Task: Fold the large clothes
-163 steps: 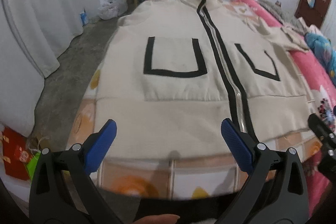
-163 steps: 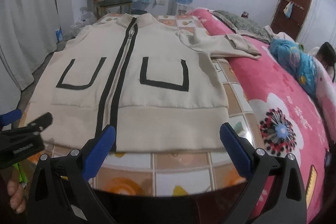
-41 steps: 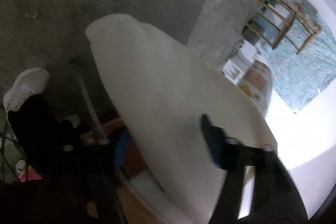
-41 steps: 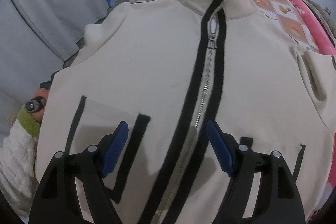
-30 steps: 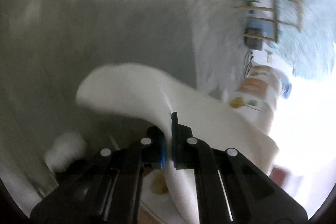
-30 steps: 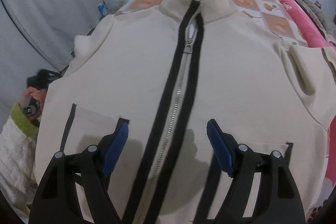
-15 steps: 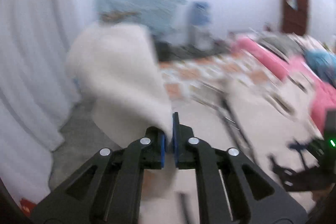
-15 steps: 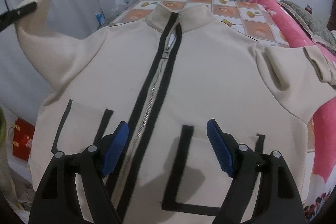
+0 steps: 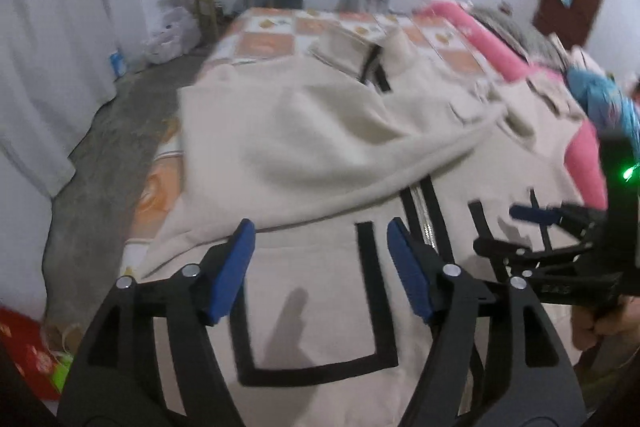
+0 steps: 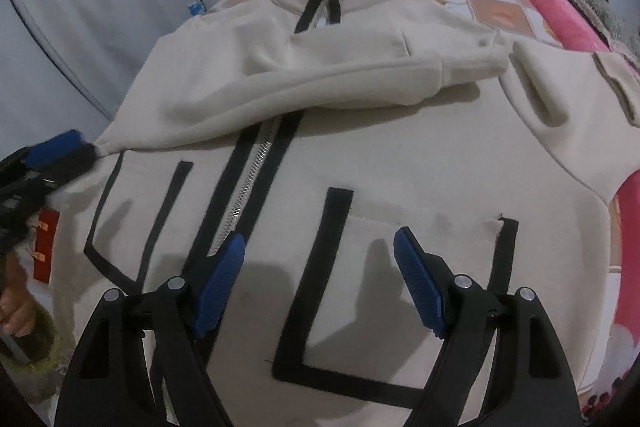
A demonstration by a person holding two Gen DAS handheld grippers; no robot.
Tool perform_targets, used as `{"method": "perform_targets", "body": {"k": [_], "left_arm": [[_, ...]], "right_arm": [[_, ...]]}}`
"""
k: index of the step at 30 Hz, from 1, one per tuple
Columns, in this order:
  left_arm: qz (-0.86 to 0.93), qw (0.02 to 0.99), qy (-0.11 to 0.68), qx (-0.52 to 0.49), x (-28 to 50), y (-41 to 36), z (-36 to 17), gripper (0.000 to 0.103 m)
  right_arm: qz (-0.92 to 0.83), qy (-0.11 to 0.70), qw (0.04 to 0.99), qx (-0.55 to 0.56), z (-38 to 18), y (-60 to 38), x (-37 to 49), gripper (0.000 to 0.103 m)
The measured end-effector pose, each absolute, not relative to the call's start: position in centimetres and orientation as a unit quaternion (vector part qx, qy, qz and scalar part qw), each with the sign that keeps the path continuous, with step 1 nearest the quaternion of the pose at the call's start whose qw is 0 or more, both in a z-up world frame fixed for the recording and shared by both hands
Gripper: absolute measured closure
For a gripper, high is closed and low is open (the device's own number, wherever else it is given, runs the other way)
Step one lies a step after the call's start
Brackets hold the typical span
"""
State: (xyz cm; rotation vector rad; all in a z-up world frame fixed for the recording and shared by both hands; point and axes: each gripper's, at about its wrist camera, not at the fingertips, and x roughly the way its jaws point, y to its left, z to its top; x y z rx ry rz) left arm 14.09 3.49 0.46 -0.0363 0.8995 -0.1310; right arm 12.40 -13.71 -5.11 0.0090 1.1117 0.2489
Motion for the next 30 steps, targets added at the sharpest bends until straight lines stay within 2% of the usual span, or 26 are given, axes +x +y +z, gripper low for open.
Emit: {"method": "perform_targets", "body": {"k": [4, 7, 8, 18, 25, 28, 30], "left_arm": [[-0.03, 0.895, 0.442, -0.048, 15.1, 4.5, -0.1, 0.036], [-0.014, 0.89, 0.455, -0.038, 16.0, 4.5, -1.1, 0.036], [-0.011, 0.887, 0.461, -0.032, 16.4, 4.5, -1.6, 0.036], [0.005, 0.875, 0.483, 0.03, 18.4, 4.9, -5.2, 0.037], [0.005, 0.876, 0.482, 0.004, 18.0, 6.9, -6.1, 0.036], [0.0, 0.879, 0.477, -0.01, 17.9, 7.6, -6.2, 0.037], [0.0, 0.881, 0.472, -0.015, 17.8, 7.8, -6.3, 0.04]], "right_arm": [[0.112, 0.532, 0.839, -0.005, -6.2, -14.1, 12.3, 0.025], [0.108, 0.53, 0.841, -0.006, -6.6, -14.3, 12.3, 0.013], [0.112, 0.528, 0.841, -0.002, -6.8, -14.3, 12.3, 0.006], [0.1, 0.531, 0.839, -0.068, -7.5, -12.8, 11.7, 0.006], [0.101, 0.522, 0.836, 0.135, -1.2, -20.5, 14.8, 0.006], [0.094, 0.512, 0.83, 0.2, -0.4, -23.5, 18.5, 0.011], [0.085, 0.516, 0.818, 0.242, -1.3, -24.7, 21.1, 0.019]]}}
